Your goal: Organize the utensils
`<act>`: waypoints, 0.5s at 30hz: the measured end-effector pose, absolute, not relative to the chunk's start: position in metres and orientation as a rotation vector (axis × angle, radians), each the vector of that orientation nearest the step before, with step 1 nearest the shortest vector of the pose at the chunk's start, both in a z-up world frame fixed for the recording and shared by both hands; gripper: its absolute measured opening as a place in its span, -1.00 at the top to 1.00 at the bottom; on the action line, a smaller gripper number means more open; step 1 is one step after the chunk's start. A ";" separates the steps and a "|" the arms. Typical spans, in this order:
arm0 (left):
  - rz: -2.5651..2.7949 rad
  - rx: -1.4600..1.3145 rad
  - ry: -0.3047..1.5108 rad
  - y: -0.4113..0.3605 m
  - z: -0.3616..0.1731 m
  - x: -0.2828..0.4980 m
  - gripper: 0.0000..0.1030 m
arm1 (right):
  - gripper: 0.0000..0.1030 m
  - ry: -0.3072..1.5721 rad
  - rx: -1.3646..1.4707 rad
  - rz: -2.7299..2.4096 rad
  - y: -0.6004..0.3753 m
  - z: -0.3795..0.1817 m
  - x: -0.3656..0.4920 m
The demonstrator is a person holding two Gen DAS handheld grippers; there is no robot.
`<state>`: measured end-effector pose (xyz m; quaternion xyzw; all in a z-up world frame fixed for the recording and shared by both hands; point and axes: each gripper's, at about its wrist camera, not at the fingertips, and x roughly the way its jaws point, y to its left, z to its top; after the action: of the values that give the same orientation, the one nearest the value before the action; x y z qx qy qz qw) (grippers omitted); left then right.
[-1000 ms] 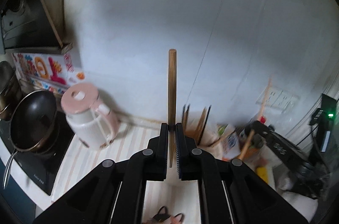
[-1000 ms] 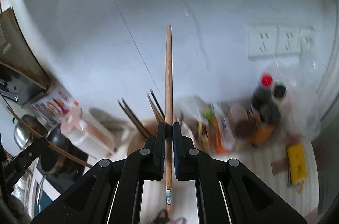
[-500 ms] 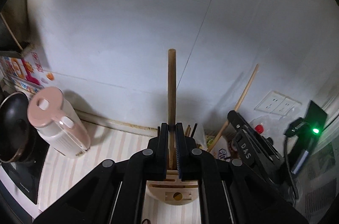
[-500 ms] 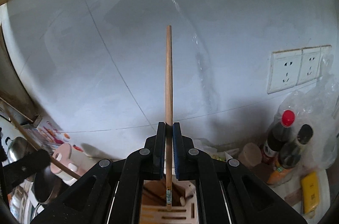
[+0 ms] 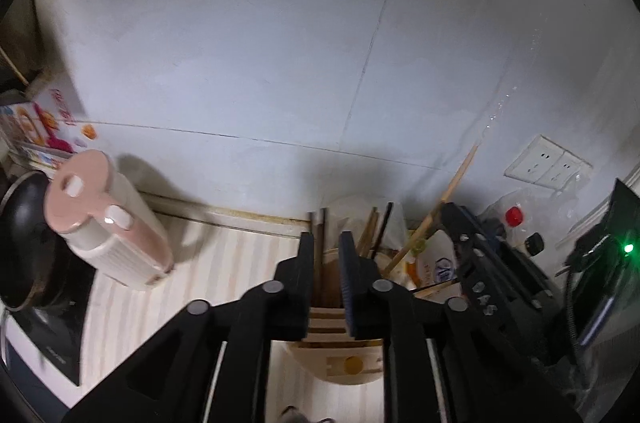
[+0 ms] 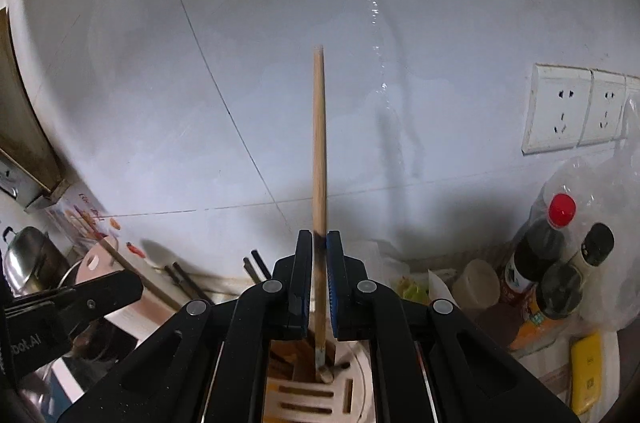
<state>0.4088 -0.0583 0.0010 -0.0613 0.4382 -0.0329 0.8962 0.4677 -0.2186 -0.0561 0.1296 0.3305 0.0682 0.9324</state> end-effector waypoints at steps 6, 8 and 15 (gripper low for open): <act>0.020 -0.120 0.842 -0.036 0.007 0.386 -0.42 | 0.38 0.692 0.284 0.121 -0.229 -0.042 0.445; 0.040 -0.110 0.852 -0.031 0.001 0.382 -0.56 | 0.32 0.694 0.278 0.099 -0.235 -0.038 0.434; 0.114 -0.026 0.851 -0.025 -0.035 0.357 -1.00 | -0.10 0.726 0.182 0.008 -0.242 -0.045 0.395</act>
<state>0.3572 -0.0246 -0.0345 -0.0124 0.4126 0.0553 0.9091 0.3954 -0.2417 -0.0454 0.0888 0.3545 0.0040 0.9308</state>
